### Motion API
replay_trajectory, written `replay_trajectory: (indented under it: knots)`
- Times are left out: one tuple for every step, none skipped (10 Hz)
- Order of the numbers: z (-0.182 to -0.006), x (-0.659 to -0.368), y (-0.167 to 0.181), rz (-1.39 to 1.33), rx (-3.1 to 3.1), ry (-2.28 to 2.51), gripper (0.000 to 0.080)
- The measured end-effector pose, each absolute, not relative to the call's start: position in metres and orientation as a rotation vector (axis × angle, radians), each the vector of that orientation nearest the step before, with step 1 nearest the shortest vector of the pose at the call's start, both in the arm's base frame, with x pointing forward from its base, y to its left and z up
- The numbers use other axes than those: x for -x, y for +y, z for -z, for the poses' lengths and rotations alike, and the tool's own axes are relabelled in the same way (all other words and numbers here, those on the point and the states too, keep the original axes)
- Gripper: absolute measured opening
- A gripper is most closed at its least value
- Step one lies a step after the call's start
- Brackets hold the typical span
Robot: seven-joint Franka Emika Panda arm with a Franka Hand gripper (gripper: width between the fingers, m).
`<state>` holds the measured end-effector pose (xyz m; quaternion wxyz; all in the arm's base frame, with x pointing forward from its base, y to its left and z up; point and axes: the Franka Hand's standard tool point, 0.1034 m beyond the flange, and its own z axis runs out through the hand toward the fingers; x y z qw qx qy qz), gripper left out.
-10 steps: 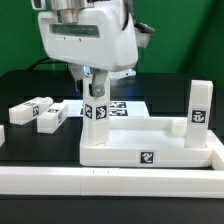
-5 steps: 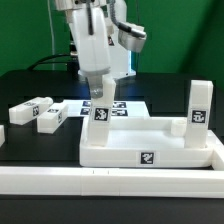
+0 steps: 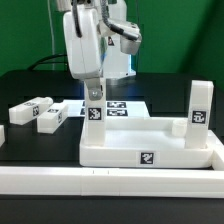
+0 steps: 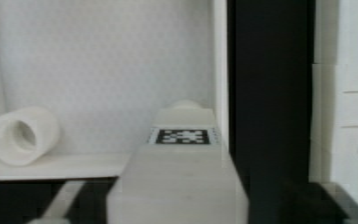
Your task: Assemble desk
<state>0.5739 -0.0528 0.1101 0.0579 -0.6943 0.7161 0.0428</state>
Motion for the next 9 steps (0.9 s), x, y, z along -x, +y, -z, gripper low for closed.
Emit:
replay_trajectory:
  knots:
    - [-0.1096,-0.5739,-0.053,-0.126,2.164,2.109,0.0519]
    - [-0.1079,-0.5734,-0.0517,-0.134,2.171,2.106,0.0624]
    - [-0.1071,-0.5735,-0.052,-0.121,2.3,1.964,0.0624]
    - [-0.1066,-0.574,-0.052,-0.112,2.4,1.836,0.0644]
    - [-0.1058,-0.5743,-0.0514,-0.107,2.468,1.741,0.0644]
    - [-0.1058,-0.5745,-0.0514,-0.097,2.548,1.616,0.0648]
    - [-0.1061,-0.575,-0.0514,-0.089,2.602,1.523,0.0649]
    - [-0.1064,-0.5756,-0.0514,-0.079,2.668,1.4,0.0649]
    - [-0.1064,-0.5757,-0.0514,-0.072,2.714,1.305,0.0649]
